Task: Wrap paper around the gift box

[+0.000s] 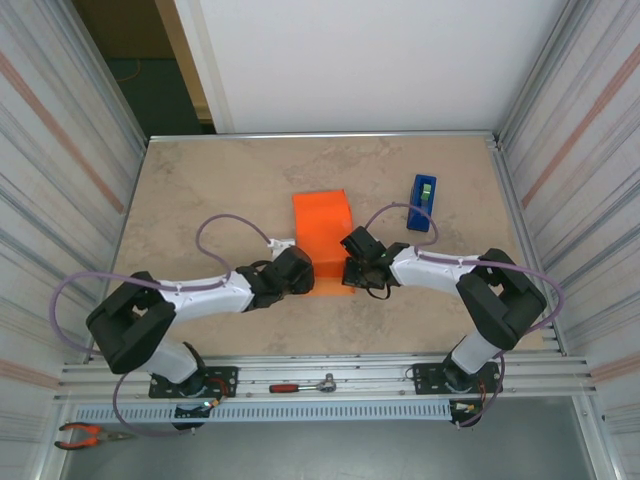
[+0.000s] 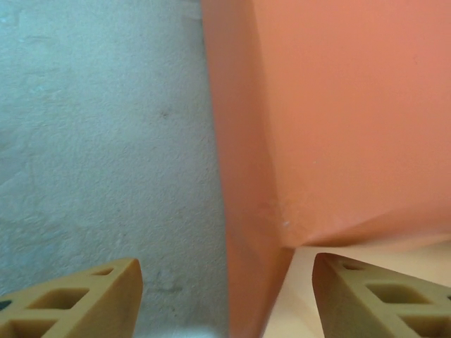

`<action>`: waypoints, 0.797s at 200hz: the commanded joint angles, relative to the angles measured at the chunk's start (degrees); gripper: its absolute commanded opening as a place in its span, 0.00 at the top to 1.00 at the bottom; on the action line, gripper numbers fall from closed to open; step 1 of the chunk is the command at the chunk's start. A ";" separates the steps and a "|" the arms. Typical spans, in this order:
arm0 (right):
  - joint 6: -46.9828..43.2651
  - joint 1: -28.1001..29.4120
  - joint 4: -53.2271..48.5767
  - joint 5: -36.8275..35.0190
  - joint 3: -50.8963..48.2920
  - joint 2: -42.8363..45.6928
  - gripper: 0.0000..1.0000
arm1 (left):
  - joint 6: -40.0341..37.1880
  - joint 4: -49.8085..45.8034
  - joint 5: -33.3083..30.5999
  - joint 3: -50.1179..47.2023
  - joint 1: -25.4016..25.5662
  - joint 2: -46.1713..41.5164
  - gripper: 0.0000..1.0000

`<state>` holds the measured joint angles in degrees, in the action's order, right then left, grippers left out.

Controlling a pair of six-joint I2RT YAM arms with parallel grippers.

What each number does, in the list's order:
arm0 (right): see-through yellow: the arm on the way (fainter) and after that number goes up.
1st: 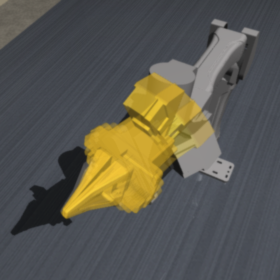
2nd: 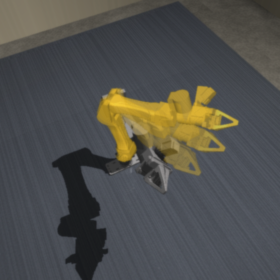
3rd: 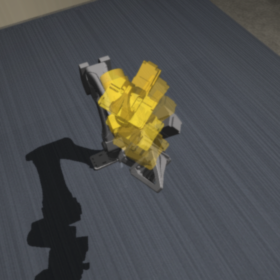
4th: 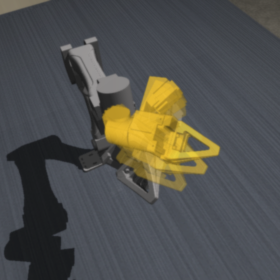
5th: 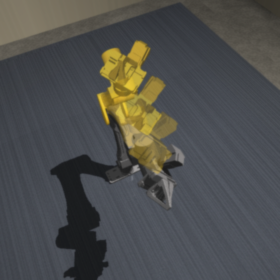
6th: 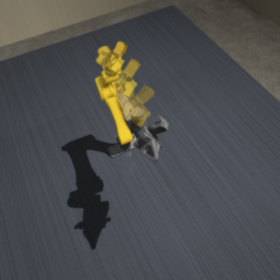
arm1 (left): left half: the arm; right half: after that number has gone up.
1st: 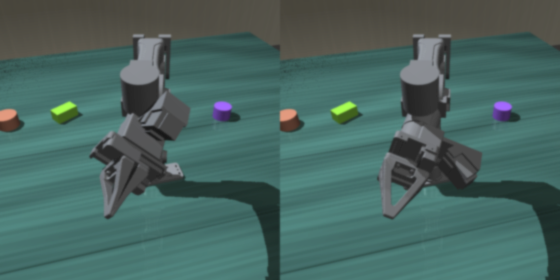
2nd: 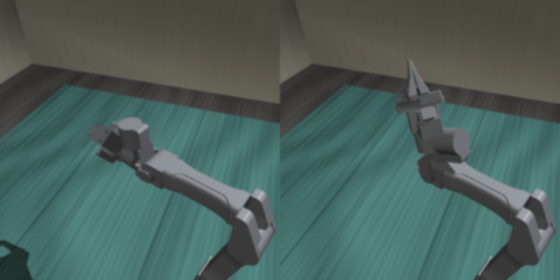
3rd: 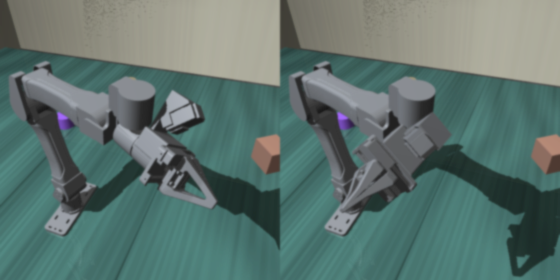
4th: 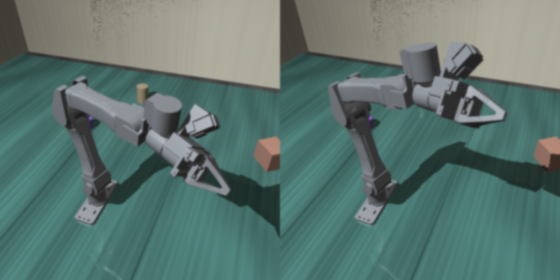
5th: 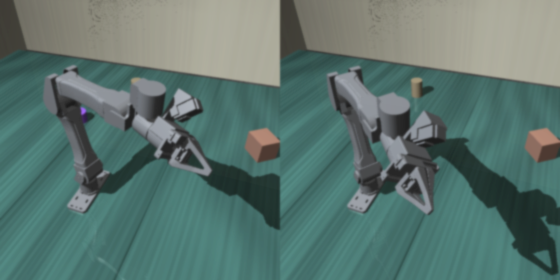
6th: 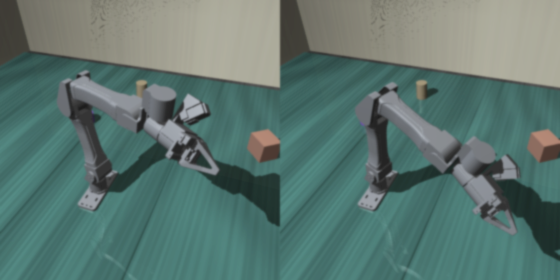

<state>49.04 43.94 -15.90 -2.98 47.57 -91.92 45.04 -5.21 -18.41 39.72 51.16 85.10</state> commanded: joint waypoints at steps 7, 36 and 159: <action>0.86 0.72 -2.00 -0.27 0.17 -0.40 0.96 | 1.23 2.60 -2.17 0.70 0.08 3.60 0.39; 1.14 0.72 -3.64 -1.04 -0.47 2.52 0.54 | 3.29 1.75 -6.07 1.40 0.69 6.57 0.43; 2.57 0.88 1.73 -6.28 2.13 -2.25 0.34 | 2.38 1.87 -4.93 1.88 1.83 7.41 0.43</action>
<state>49.56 44.29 -16.91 -5.15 50.15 -92.42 47.44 -4.21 -24.29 41.36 52.88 92.58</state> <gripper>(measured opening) 0.669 0.563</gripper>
